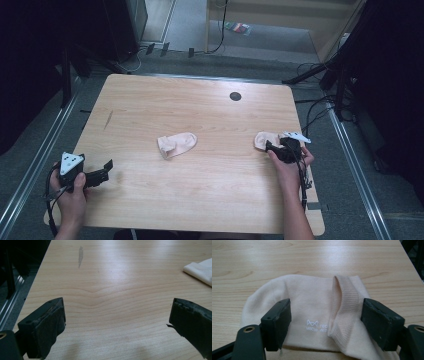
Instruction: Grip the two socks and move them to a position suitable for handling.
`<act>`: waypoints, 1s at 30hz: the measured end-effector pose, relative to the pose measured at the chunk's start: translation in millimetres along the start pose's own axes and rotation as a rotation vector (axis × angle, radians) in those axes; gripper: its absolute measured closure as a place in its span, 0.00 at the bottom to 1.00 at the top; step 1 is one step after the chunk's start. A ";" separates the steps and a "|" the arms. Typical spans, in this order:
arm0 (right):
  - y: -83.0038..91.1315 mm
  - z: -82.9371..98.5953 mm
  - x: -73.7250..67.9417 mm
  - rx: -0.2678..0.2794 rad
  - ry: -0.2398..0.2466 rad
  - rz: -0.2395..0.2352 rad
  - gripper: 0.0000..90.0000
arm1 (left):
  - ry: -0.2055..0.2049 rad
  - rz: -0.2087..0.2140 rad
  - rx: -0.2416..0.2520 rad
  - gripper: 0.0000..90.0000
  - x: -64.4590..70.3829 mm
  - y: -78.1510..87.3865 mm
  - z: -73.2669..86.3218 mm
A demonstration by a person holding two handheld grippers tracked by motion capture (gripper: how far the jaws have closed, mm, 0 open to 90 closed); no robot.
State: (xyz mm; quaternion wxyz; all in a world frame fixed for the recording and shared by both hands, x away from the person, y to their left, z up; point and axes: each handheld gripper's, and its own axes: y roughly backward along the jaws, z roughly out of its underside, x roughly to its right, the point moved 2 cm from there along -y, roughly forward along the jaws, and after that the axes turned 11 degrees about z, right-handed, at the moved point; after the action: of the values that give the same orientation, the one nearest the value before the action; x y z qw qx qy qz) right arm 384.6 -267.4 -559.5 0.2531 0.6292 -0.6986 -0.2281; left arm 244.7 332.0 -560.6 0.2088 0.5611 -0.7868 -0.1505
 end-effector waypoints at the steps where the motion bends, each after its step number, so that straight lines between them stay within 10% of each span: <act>1: 0.3 0.3 0.2 0.004 0.003 0.003 0.31 | 0.002 0.001 0.001 0.01 -0.2 0.1 0.0; 9: 3.6 4.5 -2.5 0.013 0.030 0.052 0.48 | 0.008 0.001 -0.007 0.01 -0.9 -0.6 -0.2; 15: 7.2 7.1 1.2 0.035 0.037 0.065 0.87 | 0.009 0.008 -0.010 0.01 -1.5 -0.5 -0.2; 20: 7.7 6.8 9.9 0.035 -0.044 0.007 0.93 | 0.013 0.011 -0.010 0.01 -1.7 -0.8 -0.3; 30: 62.1 -13.8 -3.3 0.141 -0.013 -0.098 0.94 | 0.005 0.000 0.003 0.01 -0.7 1.0 0.3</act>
State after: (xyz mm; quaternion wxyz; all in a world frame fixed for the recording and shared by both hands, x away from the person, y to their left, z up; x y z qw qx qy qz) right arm 346.4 -257.7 -509.5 0.1920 0.6773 -0.6830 -0.1947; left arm 244.0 333.0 -560.5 0.2100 0.5618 -0.7864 -0.1478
